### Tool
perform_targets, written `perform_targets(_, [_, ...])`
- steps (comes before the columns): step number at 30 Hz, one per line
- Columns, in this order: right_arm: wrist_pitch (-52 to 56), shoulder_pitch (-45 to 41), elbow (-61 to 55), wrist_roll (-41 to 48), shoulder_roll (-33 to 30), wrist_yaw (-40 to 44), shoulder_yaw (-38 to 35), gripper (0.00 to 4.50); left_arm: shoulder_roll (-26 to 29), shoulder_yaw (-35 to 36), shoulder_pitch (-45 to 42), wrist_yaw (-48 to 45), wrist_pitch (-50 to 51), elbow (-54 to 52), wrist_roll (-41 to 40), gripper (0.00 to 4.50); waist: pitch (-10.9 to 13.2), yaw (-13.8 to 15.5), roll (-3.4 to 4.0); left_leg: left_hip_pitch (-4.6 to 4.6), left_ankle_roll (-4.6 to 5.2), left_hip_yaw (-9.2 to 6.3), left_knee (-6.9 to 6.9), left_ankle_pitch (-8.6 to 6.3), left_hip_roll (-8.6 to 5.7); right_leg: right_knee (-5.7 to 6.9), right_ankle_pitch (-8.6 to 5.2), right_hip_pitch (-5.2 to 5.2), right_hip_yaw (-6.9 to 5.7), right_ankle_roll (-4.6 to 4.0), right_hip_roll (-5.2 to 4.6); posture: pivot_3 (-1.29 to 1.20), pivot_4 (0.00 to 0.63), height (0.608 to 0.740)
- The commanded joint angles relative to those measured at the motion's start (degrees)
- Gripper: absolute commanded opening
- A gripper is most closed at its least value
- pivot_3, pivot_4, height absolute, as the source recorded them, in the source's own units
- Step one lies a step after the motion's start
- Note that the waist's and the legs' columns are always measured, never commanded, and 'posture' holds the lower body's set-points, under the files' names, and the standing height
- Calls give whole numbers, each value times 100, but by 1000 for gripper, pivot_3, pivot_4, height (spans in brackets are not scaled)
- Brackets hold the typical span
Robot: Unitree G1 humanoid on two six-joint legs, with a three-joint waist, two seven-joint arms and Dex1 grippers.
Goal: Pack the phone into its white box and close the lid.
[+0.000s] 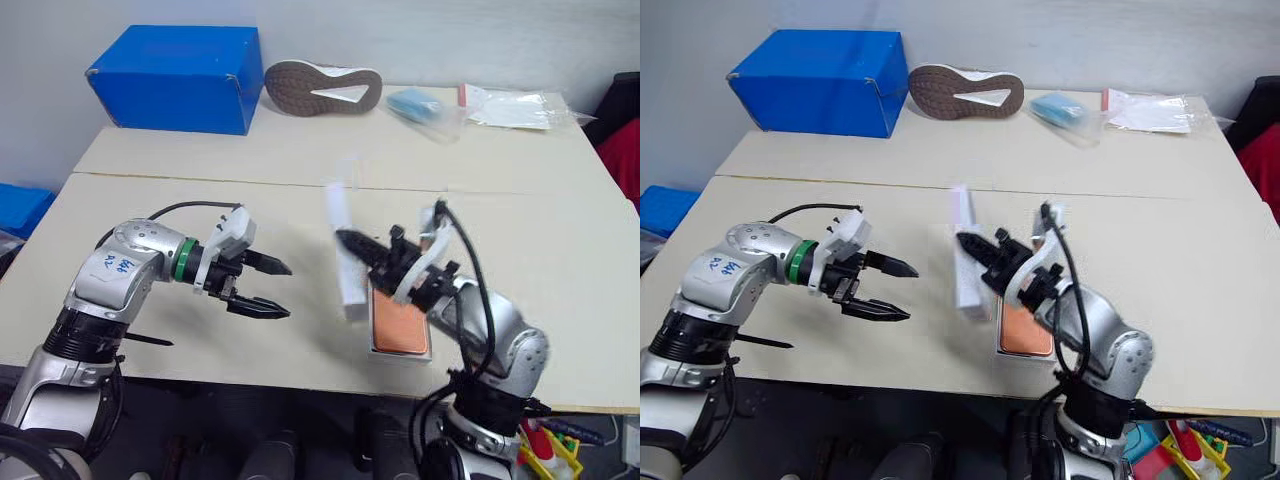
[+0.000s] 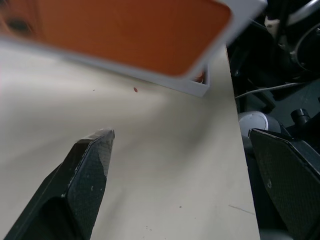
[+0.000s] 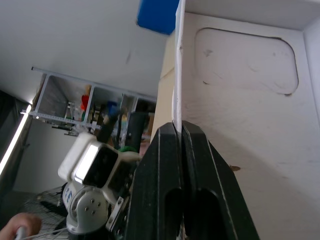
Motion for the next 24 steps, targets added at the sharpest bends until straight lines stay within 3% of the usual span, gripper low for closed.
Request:
perform_targets(1, [-565,448,-180,367,-201,117,653,11,131,63,-52,-78,-60,-57,46,4500,0,-29,0,1,0,1,0,0,1,-2,0,2,-6,0,0,0,150,740])
perform_targets(6, [-808,917,-168,318,-1038,549,1165,11,137,76,-60,-72,-46,-56,75,4500,0,-31,0,0,-1,10,-4,0,22,-54,0,22,9,0,-9,0,150,740])
perform_targets(15, [-1355,1313,-217,-463,-1758,1710,1309,11,-4,-26,-126,-41,-113,3,149,4500,-2,16,-6,5,-2,6,-2,1,31,-63,0,35,49,0,-11,0,150,740])
perform_targets(24, [-1761,1969,-418,-1105,-2218,2519,1198,11,-559,-419,-350,-11,-635,438,554,4500,-8,158,-17,5,0,4,-2,0,30,-74,0,42,52,1,-11,0,150,740])
